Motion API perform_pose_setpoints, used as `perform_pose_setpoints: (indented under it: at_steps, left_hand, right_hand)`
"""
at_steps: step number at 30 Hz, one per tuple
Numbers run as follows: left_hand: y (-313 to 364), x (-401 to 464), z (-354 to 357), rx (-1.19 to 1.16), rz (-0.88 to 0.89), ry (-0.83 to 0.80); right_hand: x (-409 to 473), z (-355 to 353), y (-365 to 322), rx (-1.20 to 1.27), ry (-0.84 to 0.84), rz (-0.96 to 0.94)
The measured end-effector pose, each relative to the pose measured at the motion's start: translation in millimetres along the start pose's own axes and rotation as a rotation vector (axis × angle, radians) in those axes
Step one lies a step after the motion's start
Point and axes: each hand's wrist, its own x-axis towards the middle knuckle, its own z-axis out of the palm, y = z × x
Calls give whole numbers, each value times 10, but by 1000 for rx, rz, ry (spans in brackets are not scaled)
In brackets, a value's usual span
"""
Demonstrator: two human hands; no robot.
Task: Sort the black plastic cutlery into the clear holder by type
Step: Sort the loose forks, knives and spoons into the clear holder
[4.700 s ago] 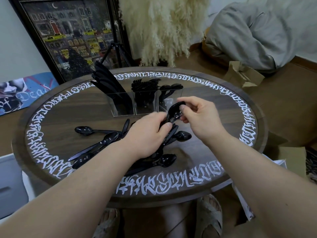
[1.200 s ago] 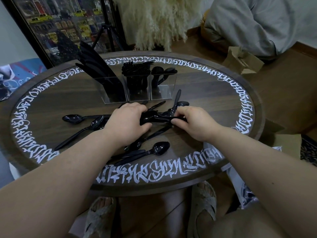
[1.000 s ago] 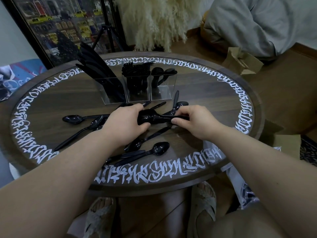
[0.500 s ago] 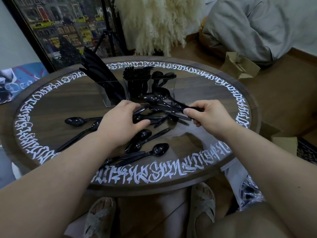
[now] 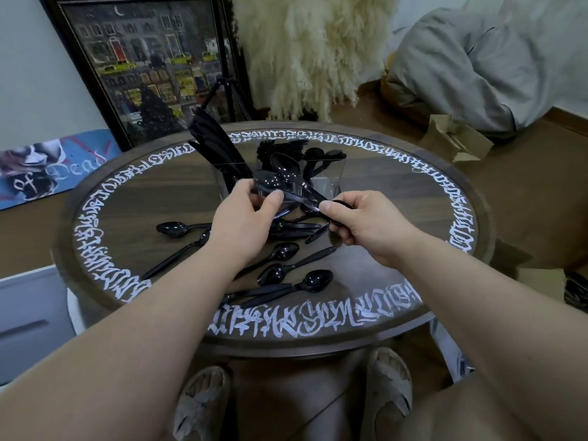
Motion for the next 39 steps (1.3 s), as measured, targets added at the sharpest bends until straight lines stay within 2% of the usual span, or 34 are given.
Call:
perform_pose_setpoints:
  at_steps: [6, 9, 12, 15, 26, 31, 34, 37, 39]
  left_hand:
    - [18, -63, -143, -10, 59, 25]
    - [17, -67, -137, -329, -116, 14]
    - [48, -92, -145, -649, -327, -91]
    - [27, -123, -156, -680, -385, -194]
    - [19, -86, -205, -790, -371, -113]
    - [20, -69, -155, -731, -377, -88]
    - [-11, -45, -178, -686, -389, -152]
    - [-82, -26, -219, -502, -356, -219]
    - [-142, -3, -248, -316, -306, -160]
  right_hand:
    - [-65, 38, -190, -105, -14, 48]
    - [-95, 158, -142, -46, 21, 56]
    - [-140, 304, -45, 53, 23, 75]
    - [-149, 405, 32, 92, -12, 105]
    - [-45, 443, 16, 77, -135, 128]
    - [-3, 421, 29, 42, -104, 144]
    - [18, 371, 48, -13, -64, 134]
    - [28, 308, 42, -19, 2, 108]
    - [41, 246, 26, 11, 52, 92]
